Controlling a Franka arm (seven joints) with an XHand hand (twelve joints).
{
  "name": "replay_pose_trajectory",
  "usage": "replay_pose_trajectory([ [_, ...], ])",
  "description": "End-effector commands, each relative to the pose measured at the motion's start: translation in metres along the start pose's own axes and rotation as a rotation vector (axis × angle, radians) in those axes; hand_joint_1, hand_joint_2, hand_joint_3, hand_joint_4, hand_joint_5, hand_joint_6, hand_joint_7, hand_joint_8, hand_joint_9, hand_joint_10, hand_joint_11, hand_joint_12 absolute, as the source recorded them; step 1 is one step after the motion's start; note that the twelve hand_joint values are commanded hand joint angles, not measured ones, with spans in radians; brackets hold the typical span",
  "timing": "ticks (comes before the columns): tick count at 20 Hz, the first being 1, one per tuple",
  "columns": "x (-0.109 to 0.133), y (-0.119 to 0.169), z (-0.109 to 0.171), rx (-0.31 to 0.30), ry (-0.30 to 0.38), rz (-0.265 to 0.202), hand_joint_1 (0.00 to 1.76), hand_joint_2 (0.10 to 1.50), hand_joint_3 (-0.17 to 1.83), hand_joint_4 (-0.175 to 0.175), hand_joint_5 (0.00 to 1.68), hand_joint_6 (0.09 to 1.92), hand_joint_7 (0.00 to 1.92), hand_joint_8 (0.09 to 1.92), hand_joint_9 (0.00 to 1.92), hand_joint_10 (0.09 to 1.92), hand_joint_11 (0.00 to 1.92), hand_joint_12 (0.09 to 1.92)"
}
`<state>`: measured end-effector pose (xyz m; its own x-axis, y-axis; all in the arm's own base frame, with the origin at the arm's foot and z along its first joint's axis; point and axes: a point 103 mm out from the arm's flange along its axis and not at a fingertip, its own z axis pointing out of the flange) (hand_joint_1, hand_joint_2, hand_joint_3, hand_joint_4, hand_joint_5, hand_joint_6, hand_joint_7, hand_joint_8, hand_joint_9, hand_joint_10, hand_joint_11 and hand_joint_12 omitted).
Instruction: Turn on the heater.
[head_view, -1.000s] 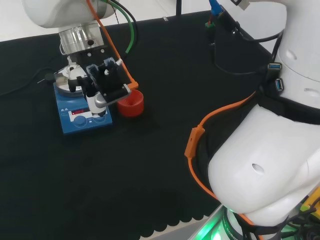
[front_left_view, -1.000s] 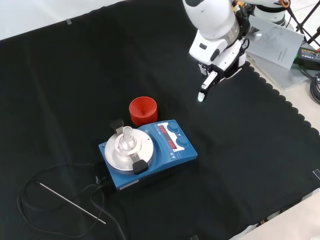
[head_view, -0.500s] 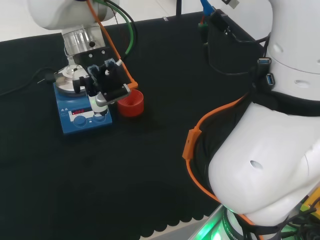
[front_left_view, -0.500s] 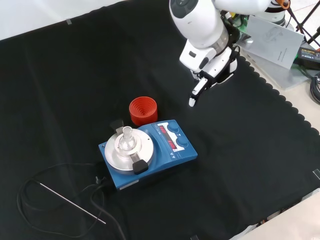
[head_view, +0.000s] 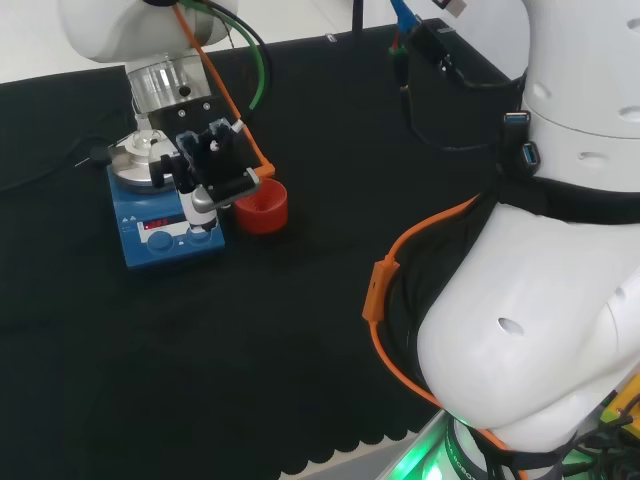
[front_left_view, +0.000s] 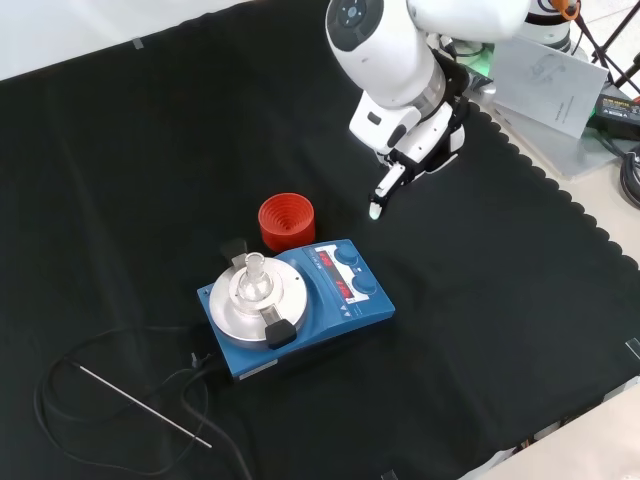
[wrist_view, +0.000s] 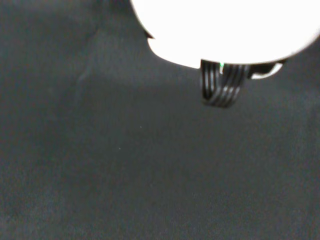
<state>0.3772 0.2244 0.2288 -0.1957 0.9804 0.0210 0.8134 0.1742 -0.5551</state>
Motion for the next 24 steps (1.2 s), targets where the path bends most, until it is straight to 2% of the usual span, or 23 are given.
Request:
replay_pose_trajectory([
  [1,0.003,0.003,0.003,0.006,-0.014,0.000,1.55,0.43,1.40,-0.047,0.08,0.50,1.61,1.47,1.65,1.37,1.33,1.26],
  [12,0.011,0.007,0.021,0.025,-0.061,-0.015,1.55,0.43,1.41,-0.047,0.08,0.50,1.61,1.47,1.65,1.37,1.34,1.27],
  [24,0.005,0.021,0.008,-0.017,-0.021,-0.002,1.55,0.42,1.42,-0.046,0.08,0.49,1.61,1.47,1.65,1.38,1.34,1.27],
])
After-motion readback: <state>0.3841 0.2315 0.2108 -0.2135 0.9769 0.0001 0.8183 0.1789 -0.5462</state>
